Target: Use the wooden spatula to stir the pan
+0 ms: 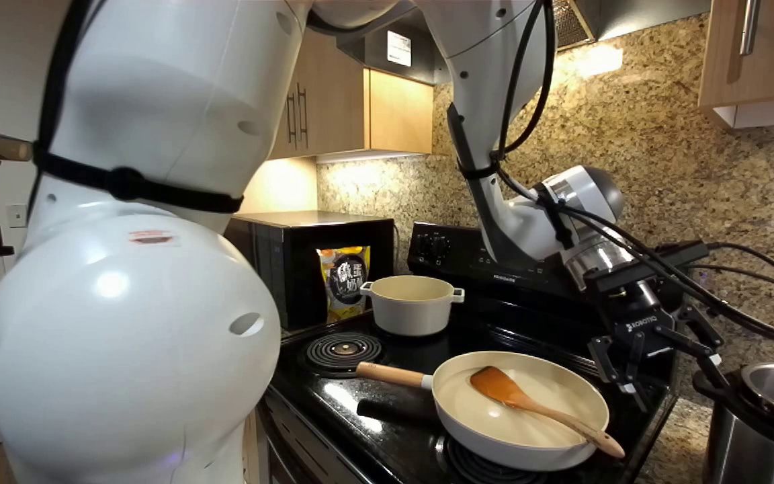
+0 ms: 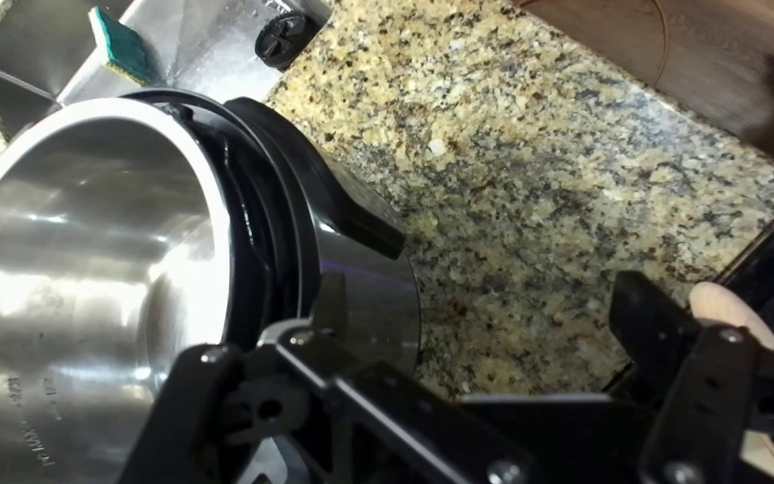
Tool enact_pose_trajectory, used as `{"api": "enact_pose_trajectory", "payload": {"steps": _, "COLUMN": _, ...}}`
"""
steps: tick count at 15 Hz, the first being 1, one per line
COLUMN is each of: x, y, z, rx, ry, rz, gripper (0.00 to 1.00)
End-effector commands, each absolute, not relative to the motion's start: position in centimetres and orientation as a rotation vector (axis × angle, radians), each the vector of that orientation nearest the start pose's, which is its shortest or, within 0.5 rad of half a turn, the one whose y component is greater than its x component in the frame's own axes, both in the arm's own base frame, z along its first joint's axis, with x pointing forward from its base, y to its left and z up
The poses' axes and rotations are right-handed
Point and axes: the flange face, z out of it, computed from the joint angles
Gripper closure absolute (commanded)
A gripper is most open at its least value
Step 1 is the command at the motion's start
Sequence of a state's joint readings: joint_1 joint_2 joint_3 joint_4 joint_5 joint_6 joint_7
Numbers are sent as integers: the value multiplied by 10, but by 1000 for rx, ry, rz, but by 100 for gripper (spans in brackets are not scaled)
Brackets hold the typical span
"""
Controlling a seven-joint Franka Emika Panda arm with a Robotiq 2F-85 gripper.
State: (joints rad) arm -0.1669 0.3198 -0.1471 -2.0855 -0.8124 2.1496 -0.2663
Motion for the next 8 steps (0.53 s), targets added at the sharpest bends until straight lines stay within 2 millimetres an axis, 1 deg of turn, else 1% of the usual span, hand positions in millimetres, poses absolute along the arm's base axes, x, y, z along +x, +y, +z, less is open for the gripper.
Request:
{"api": "enact_pose_trajectory", "payload": {"steps": 1, "x": 528, "y": -205, "z": 263, "rx": 2426, "ry": 640, "rz": -581, "gripper": 0}}
{"api": "enact_pose_trajectory", "payload": {"steps": 5, "x": 529, "y": -206, "z": 261, "rx": 2425, "ry": 653, "rz": -572, "gripper": 0}}
{"api": "enact_pose_trajectory", "payload": {"steps": 8, "x": 531, "y": -205, "z": 260, "rx": 2432, "ry": 660, "rz": -522, "gripper": 0}}
